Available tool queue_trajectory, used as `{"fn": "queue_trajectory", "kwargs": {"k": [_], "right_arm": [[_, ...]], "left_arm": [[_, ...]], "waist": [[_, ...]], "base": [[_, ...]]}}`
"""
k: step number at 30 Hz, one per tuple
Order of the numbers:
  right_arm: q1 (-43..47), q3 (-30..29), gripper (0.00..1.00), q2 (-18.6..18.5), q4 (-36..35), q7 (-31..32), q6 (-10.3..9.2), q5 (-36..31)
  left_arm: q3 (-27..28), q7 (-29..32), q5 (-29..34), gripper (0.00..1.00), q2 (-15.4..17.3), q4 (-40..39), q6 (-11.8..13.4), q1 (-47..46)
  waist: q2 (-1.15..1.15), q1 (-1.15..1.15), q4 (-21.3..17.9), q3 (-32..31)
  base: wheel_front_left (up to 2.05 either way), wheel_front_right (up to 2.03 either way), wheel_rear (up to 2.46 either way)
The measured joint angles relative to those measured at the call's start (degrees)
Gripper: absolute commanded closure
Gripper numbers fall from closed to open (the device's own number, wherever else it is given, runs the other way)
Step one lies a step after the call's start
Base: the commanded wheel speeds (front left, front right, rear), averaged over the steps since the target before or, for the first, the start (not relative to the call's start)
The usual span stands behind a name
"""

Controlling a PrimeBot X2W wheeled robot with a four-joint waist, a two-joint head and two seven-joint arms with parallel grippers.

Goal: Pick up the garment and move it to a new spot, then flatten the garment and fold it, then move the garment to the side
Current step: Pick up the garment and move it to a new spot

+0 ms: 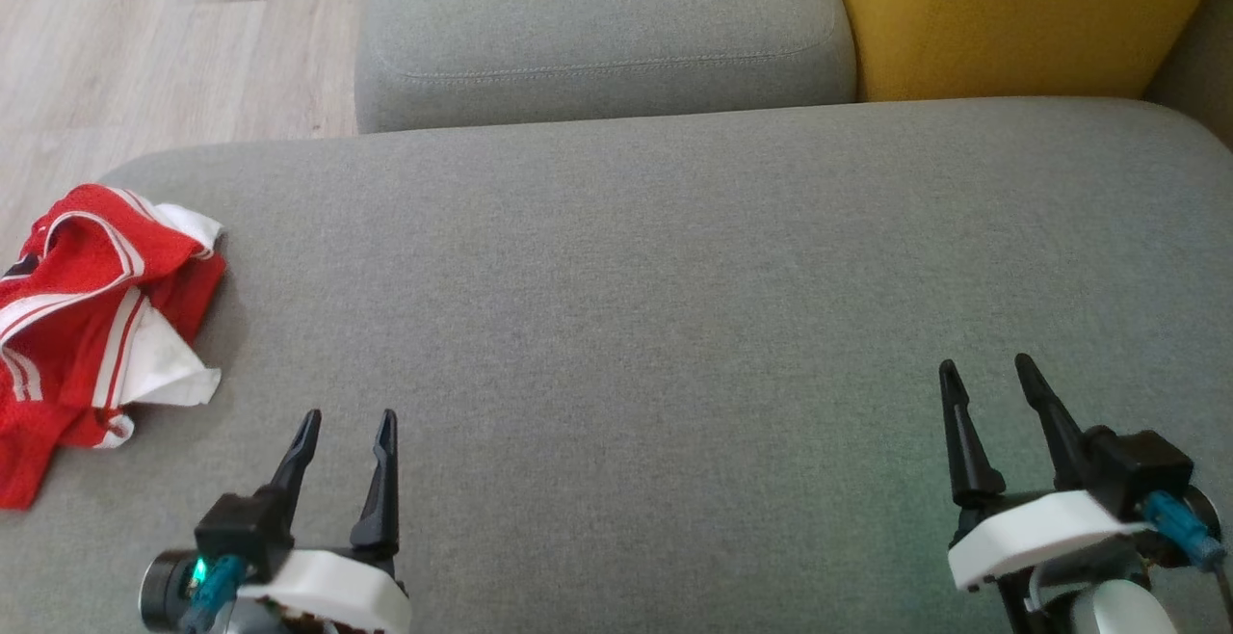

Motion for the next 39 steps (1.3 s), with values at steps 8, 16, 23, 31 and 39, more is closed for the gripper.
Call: {"fn": "queue_trajectory", "kwargs": {"k": [8,16,23,31,39], "right_arm": [[0.03,-0.18,0.0,0.36,0.01,0.09,0.0,0.49],[0.04,-0.19,0.0,0.53,0.01,0.16,0.0,0.37],[0.18,-0.22,0.0,0.54,-0.25,0.51,0.0,-0.3],[1.15,0.99,0.0,0.55,-3.18,1.44,0.0,-1.19],[1.19,2.92,0.0,0.83,-5.35,1.94,0.0,-1.33]], "left_arm": [[0.52,0.0,0.0,0.0,-0.07,1.34,0.11,-0.01],[0.47,0.0,0.34,0.0,-0.07,1.69,0.59,-0.01],[0.62,0.0,0.81,0.0,-0.01,1.45,1.15,-0.12],[1.53,-0.01,0.3,0.0,0.27,1.2,1.68,-0.72],[3.16,-0.01,0.22,0.0,1.82,0.33,2.66,-1.37]], "waist": [[0.0,0.0,-0.11,-0.05],[0.0,0.0,0.0,0.01],[0.0,0.0,1.04,0.19],[0.0,0.0,6.15,0.29],[0.0,0.0,14.51,0.27]], "base": [[0.0,0.0,0.0],[0.0,0.0,0.0],[0.0,0.0,0.0],[0.0,0.0,0.0],[0.0,0.0,0.0]]}}
